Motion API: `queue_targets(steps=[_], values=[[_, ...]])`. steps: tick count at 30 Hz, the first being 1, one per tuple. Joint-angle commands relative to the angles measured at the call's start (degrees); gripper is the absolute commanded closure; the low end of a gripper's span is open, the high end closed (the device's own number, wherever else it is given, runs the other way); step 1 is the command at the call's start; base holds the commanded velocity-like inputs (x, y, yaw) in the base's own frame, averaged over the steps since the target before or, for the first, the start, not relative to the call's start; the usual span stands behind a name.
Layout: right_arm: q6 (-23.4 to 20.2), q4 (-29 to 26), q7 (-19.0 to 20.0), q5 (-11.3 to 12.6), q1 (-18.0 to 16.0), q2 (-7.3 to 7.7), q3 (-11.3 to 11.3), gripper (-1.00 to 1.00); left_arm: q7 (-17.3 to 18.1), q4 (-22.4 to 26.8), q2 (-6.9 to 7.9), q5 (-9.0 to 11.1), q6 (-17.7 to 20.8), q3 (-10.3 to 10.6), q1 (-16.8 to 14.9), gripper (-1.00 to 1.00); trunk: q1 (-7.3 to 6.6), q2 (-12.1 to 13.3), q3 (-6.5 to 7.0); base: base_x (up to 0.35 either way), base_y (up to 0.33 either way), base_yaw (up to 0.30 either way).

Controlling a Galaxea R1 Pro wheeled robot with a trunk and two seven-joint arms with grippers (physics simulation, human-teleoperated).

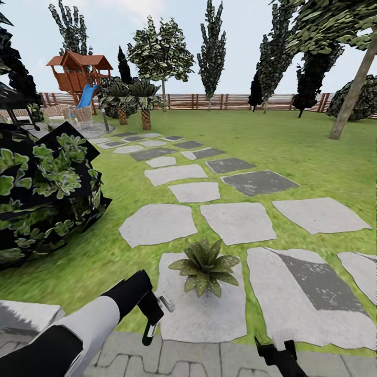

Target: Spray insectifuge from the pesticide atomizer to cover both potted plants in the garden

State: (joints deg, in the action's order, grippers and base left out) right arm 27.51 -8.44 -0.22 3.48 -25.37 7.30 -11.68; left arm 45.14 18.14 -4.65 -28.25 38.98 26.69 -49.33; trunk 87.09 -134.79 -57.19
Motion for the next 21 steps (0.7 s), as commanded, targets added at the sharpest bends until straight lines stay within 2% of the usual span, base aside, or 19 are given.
queue_targets(steps=[1,3,4,6,7,10,12,14,16,19,21], values=[[0.17,-1.47,3.85,0.39,-0.03,0.86,-1.0,-1.0,0.55,0.4,0.83,-0.39,-2.01,-0.06,-0.04,1.0,-0.03,-0.02,-0.05,-0.062,-0.009,0.0],[0.06,-8.04,15.23,-0.72,-0.03,3.08,-1.35,-1.0,0.96,0.41,2.15,-0.46,-9.31,-0.02,-0.03,1.0,-0.03,-0.02,-0.05,-0.018,-0.003,0.0],[0.02,-9.5,18.33,-1.59,-0.03,3.54,-1.37,-1.0,1.41,0.5,2.61,-0.41,-10.29,0.08,-0.01,1.0,-0.03,-0.02,-0.05,-0.007,-0.001,0.0],[-0.09,-13.1,25.84,-5.1,-0.03,4.17,-1.41,-1.0,3.29,0.76,3.53,-0.45,-12.19,0.35,0.02,1.0,-0.03,-0.02,-0.05,-0.003,0.0,0.0],[-0.15,-13.98,28.27,-7.1,-0.03,4.27,-1.41,-1.0,3.88,0.77,3.73,-0.52,-14.16,0.41,0.06,1.0,-0.03,-0.02,-0.05,0.0,0.0,0.0],[-0.32,-14.8,33.11,-12.11,-0.32,4.32,-1.33,-1.0,4.48,0.28,3.91,-0.65,-20.66,0.46,0.14,1.0,-0.03,-0.02,-0.05,0.0,0.0,0.0],[-0.34,-15.37,36.42,-13.34,-0.48,4.27,-1.3,-1.0,4.59,0.13,3.98,-0.66,-22.23,0.56,0.23,1.0,-0.03,-0.02,-0.05,0.0,0.0,0.0],[-0.41,-16.4,38.83,-13.8,-0.53,4.24,-1.29,-1.0,4.66,0.1,4.0,-0.73,-22.82,0.67,0.56,1.0,-0.03,-0.02,-0.05,0.0,0.0,0.0],[-1.47,-17.81,40.09,-13.98,-0.62,3.93,-1.32,-1.0,5.71,0.14,3.91,-2.28,-23.3,0.75,0.99,1.0,-0.03,-0.02,-0.05,0.0,0.0,0.0],[-4.02,-19.8,42.07,-14.08,-0.64,3.65,-1.39,-1.0,7.51,0.14,3.81,-4.61,-26.94,0.68,1.06,1.0,-0.03,-0.02,-0.05,0.0,0.0,0.0],[-5.04,-21.74,45.81,-14.17,-0.71,3.48,-1.41,-1.0,8.13,0.08,3.89,-5.36,-29.24,0.65,1.07,1.0,-0.03,-0.02,-0.05,0.0,0.0,0.0]])
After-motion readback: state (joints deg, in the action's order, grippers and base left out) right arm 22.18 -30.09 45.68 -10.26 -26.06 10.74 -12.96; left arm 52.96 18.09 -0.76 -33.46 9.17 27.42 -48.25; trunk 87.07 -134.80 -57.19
